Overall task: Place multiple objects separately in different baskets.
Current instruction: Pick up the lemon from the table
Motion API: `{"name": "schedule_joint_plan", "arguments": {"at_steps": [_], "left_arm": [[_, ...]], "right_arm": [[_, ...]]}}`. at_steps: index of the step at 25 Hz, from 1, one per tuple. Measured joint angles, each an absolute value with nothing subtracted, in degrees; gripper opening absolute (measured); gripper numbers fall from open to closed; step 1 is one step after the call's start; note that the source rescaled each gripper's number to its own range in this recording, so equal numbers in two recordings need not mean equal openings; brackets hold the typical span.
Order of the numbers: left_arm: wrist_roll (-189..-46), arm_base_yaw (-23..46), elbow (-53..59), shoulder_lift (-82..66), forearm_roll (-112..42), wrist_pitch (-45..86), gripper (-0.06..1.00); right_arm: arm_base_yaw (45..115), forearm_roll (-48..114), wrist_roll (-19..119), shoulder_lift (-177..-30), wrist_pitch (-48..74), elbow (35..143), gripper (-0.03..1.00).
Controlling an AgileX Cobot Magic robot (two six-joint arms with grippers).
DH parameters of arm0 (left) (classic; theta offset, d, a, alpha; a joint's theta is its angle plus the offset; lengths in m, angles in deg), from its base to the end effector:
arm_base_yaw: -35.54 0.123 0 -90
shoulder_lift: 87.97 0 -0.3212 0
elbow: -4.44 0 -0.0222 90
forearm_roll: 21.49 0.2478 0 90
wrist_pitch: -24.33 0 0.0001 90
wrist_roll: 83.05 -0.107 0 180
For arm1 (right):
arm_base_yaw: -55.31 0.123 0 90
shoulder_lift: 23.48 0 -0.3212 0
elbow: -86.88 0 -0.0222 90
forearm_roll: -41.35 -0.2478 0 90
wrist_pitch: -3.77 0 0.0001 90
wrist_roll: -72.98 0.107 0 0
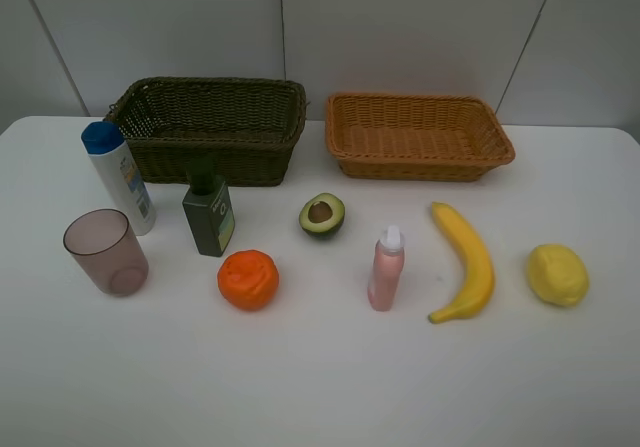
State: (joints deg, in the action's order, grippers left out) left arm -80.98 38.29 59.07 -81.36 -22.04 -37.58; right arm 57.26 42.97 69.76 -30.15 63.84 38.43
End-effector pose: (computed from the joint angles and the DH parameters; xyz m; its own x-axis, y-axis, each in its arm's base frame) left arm -0.0229 -0.0020 0.2401 -0.5441 -0.0668 -0.8364 -0.0631 0.9973 -0.0387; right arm -0.0316 -0.0037 0.2746 -0.4233 -0.0847 -0.9020 -0.0417 0.9964 -0.0740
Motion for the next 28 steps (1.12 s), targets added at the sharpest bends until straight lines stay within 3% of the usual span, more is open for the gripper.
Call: {"name": "schedule_joint_plan", "arguments": {"at_steps": [28], "left_arm": [[-80.98, 38.29, 59.07, -81.36, -22.04, -37.58, 1.0]], "right_arm": [[57.26, 42.97, 69.76, -30.15, 63.84, 38.43, 0.98]]}}
